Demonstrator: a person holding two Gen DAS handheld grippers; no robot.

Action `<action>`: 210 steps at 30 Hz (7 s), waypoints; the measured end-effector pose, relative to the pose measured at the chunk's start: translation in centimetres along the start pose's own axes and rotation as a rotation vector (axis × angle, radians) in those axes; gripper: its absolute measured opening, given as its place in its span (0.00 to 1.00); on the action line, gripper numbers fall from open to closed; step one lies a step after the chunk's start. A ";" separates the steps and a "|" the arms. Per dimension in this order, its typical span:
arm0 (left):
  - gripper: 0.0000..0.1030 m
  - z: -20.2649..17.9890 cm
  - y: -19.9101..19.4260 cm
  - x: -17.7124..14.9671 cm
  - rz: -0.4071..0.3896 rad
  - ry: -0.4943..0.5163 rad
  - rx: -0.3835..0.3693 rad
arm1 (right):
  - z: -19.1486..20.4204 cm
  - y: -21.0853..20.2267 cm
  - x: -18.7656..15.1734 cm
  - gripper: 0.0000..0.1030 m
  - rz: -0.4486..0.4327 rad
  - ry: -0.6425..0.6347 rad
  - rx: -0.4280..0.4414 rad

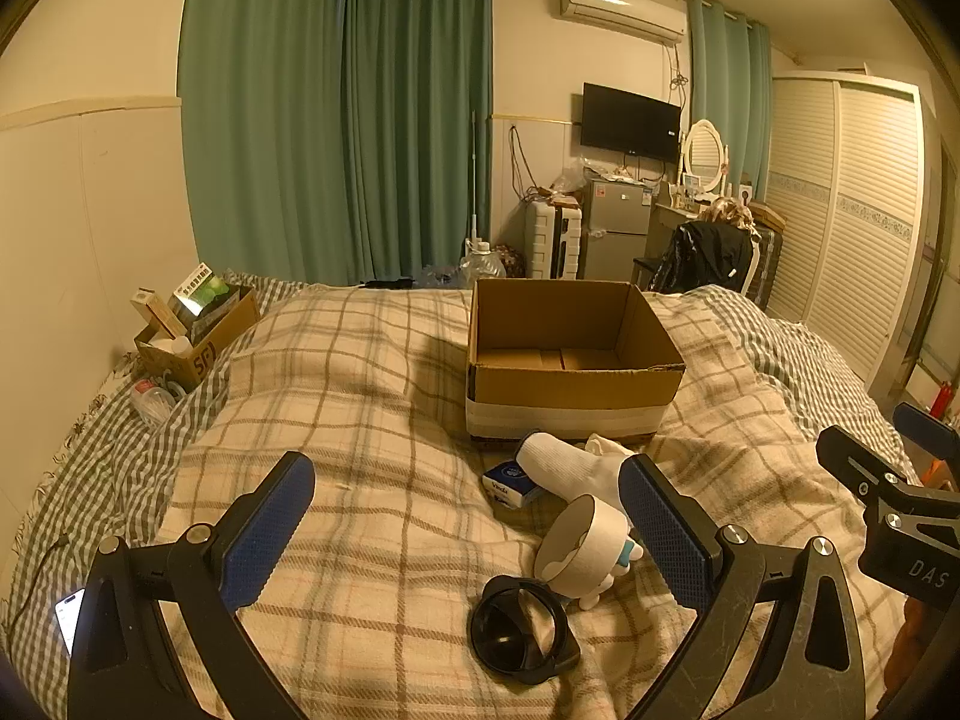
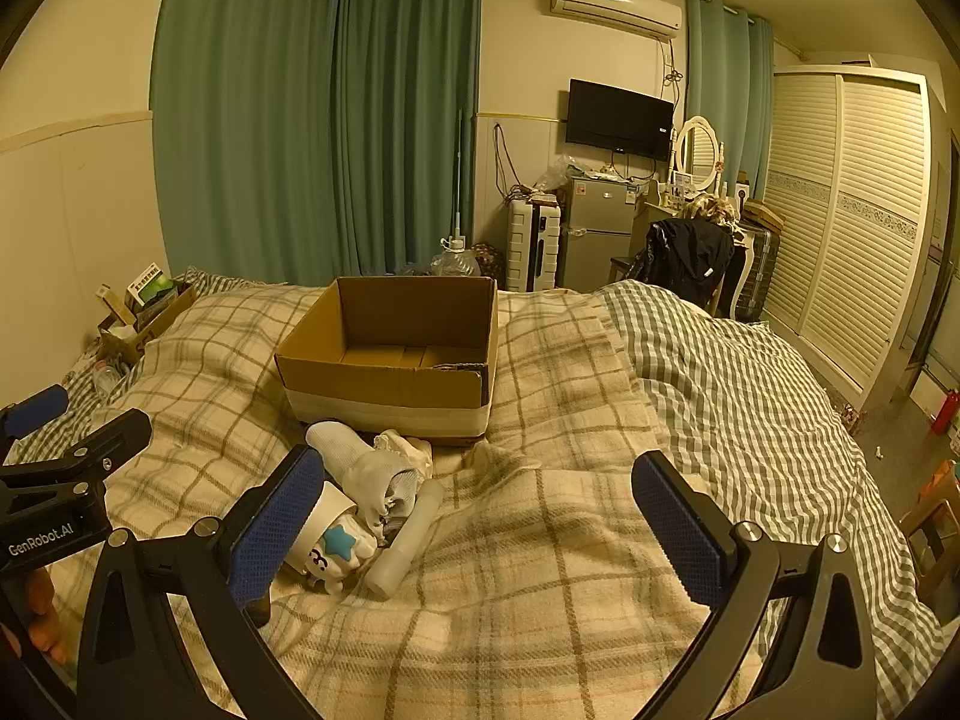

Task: Organize objects

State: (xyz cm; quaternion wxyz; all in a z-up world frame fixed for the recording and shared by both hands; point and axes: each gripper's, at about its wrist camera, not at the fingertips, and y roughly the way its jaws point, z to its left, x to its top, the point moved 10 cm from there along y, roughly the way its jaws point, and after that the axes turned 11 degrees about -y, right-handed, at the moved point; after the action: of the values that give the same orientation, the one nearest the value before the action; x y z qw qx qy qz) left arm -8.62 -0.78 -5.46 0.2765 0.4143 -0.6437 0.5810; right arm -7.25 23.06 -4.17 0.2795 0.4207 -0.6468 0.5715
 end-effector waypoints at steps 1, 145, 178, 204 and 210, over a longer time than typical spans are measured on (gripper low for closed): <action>1.00 0.0 0.0 0.0 0.000 0.000 0.000 | 0.0 0.0 0.0 1.00 0.000 0.000 0.000; 0.52 -2.6 5.4 7.2 0.126 0.118 -0.120 | 3.8 5.4 10.3 0.04 0.132 -0.234 0.101; 0.83 -8.0 28.6 5.7 0.288 0.174 -0.071 | -0.4 30.3 9.7 0.23 0.278 -0.113 0.217; 1.00 -4.1 3.0 9.0 0.106 0.151 -0.054 | -1.2 -1.4 15.8 0.83 0.010 -0.239 0.095; 1.00 -2.6 3.4 3.2 0.132 0.126 -0.040 | 2.0 0.4 7.8 0.83 0.074 -0.249 0.086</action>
State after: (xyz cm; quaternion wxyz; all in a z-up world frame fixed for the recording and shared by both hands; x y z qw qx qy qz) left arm -13.45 1.02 -4.06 0.2859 0.3279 -0.6623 0.6100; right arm -11.16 19.35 1.86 0.1574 0.4756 -0.6667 0.5519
